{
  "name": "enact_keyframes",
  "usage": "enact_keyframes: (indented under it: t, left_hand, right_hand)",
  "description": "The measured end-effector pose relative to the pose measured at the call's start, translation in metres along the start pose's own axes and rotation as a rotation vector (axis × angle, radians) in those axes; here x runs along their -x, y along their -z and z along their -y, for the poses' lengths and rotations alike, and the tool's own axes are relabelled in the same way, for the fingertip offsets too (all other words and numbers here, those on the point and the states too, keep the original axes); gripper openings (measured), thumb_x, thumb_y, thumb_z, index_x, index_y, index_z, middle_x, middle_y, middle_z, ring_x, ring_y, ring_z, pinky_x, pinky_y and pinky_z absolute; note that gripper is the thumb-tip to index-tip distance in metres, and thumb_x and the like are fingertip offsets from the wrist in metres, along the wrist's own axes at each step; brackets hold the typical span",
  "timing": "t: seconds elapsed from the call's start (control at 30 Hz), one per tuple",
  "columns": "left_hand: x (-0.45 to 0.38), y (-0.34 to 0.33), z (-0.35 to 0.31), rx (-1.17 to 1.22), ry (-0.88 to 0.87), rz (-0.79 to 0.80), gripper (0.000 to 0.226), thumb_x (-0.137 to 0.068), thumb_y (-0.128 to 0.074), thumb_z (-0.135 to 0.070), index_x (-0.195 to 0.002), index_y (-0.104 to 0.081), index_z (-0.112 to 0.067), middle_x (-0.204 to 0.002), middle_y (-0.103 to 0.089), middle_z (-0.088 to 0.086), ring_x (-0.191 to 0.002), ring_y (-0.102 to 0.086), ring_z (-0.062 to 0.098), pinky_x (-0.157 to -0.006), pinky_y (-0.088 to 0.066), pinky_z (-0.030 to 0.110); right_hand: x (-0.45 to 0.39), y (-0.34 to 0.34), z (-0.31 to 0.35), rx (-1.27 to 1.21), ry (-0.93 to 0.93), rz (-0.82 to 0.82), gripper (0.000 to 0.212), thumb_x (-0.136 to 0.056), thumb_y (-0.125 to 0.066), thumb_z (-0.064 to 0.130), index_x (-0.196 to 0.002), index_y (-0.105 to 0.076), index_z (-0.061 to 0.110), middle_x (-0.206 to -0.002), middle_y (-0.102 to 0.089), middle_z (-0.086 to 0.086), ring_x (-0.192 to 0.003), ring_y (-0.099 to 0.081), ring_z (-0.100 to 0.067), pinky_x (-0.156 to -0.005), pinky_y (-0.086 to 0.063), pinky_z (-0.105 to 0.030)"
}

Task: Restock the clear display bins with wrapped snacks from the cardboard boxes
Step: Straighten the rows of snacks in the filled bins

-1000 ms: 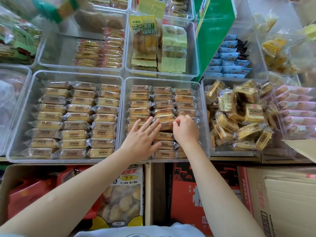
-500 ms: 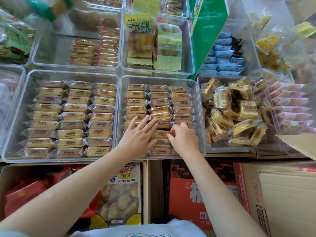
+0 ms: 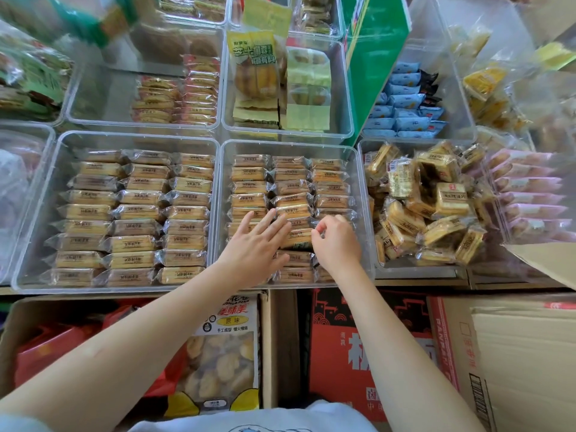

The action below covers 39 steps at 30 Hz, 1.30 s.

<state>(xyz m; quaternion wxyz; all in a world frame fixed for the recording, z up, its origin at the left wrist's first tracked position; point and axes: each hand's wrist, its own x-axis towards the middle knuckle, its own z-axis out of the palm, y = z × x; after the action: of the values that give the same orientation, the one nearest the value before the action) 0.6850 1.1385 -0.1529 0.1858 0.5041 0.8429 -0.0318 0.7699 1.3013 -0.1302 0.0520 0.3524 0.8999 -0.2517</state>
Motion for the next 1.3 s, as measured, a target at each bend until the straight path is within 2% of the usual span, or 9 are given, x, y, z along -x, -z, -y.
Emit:
enact_keyframes:
  t: [0.23, 0.47, 0.63, 0.73, 0.83, 0.93, 1.07, 1.13, 1.3]
  left_hand:
    - [-0.025, 0.003, -0.009, 0.039, -0.048, 0.014, 0.078, -0.101, -0.022, -0.064, -0.161, 0.005, -0.020, -0.167, 0.011, 0.000, -0.153, 0.017, 0.018, -0.124, 0.011, 0.046]
    - [-0.029, 0.000, -0.001, 0.017, -0.108, 0.031, 0.082, -0.099, -0.027, -0.065, -0.161, 0.002, -0.021, -0.168, 0.007, -0.001, -0.154, 0.012, 0.017, -0.125, 0.009, 0.045]
    - [-0.013, 0.002, 0.002, 0.132, -0.109, -0.041, 0.071, -0.101, -0.031, -0.059, -0.161, -0.019, -0.022, -0.168, -0.013, -0.003, -0.156, -0.003, 0.016, -0.126, 0.001, 0.042]
    - [0.008, -0.010, -0.001, 0.166, -0.154, -0.199, 0.062, -0.098, -0.030, -0.055, -0.146, -0.051, -0.021, -0.153, -0.047, -0.001, -0.146, -0.035, 0.019, -0.122, -0.022, 0.045]
    - [0.023, -0.021, -0.006, 0.175, -0.123, -0.241, 0.057, -0.098, -0.034, -0.053, -0.132, -0.065, -0.020, -0.141, -0.059, -0.002, -0.135, -0.048, 0.019, -0.113, -0.036, 0.043]
    - [0.031, -0.026, -0.010, 0.147, -0.087, -0.248, 0.057, -0.099, -0.033, -0.053, -0.130, -0.067, -0.019, -0.141, -0.058, -0.003, -0.136, -0.046, 0.019, -0.110, -0.039, 0.040]
    - [0.036, -0.029, -0.010, 0.143, -0.060, -0.202, 0.064, -0.102, -0.025, -0.056, -0.141, -0.058, -0.017, -0.154, -0.046, -0.002, -0.147, -0.033, 0.017, -0.116, -0.032, 0.042]
    - [0.038, -0.030, -0.010, 0.130, -0.051, -0.186, 0.067, -0.102, -0.022, -0.057, -0.145, -0.053, -0.016, -0.158, -0.040, -0.002, -0.149, -0.027, 0.017, -0.118, -0.029, 0.043]
    - [0.039, -0.028, -0.012, 0.126, -0.041, -0.118, 0.073, -0.100, -0.011, -0.062, -0.154, -0.040, -0.022, -0.165, -0.026, -0.004, -0.154, -0.012, 0.014, -0.123, -0.016, 0.041]
  right_hand:
    - [0.000, -0.005, -0.009, -0.059, -0.020, 0.022, 0.014, -0.095, -0.063, 0.026, -0.086, -0.066, 0.017, -0.095, -0.053, 0.006, -0.084, -0.055, -0.016, -0.064, -0.038, -0.026]
    - [0.001, -0.014, -0.008, -0.029, -0.062, 0.013, 0.013, -0.096, -0.063, 0.027, -0.087, -0.067, 0.018, -0.104, -0.059, 0.003, -0.082, -0.056, -0.016, -0.063, -0.039, -0.027]
    - [0.012, 0.001, -0.011, -0.088, 0.078, 0.021, 0.014, -0.094, -0.066, 0.029, -0.090, -0.059, 0.018, -0.090, -0.052, 0.007, -0.070, -0.049, -0.010, -0.054, -0.033, -0.021]
    - [0.022, 0.004, -0.015, 0.059, 0.125, 0.158, 0.020, -0.092, -0.067, 0.042, -0.095, -0.065, 0.022, -0.096, -0.054, 0.006, -0.082, -0.056, -0.015, -0.060, -0.039, -0.027]
    - [0.026, 0.004, -0.016, 0.239, 0.109, 0.199, 0.028, -0.095, -0.060, 0.048, -0.108, -0.064, 0.024, -0.108, -0.055, 0.002, -0.092, -0.060, -0.021, -0.067, -0.043, -0.031]
    - [0.023, 0.005, -0.013, 0.249, 0.095, 0.217, 0.020, -0.095, -0.061, 0.042, -0.098, -0.068, 0.023, -0.104, -0.056, 0.004, -0.090, -0.058, -0.019, -0.068, -0.044, -0.031]
    - [0.019, 0.003, -0.012, 0.089, 0.062, 0.182, 0.013, -0.095, -0.064, 0.030, -0.087, -0.069, 0.021, -0.100, -0.059, 0.006, -0.087, -0.057, -0.016, -0.062, -0.038, -0.028]
    - [0.018, 0.002, -0.011, 0.039, 0.063, 0.142, 0.013, -0.095, -0.064, 0.028, -0.087, -0.070, 0.020, -0.099, -0.059, 0.006, -0.085, -0.055, -0.015, -0.060, -0.036, -0.027]
    - [0.010, 0.001, -0.014, 0.082, 0.048, 0.157, 0.016, -0.096, -0.063, 0.033, -0.095, -0.074, 0.022, -0.103, -0.061, 0.004, -0.090, -0.055, -0.017, -0.069, -0.043, -0.031]
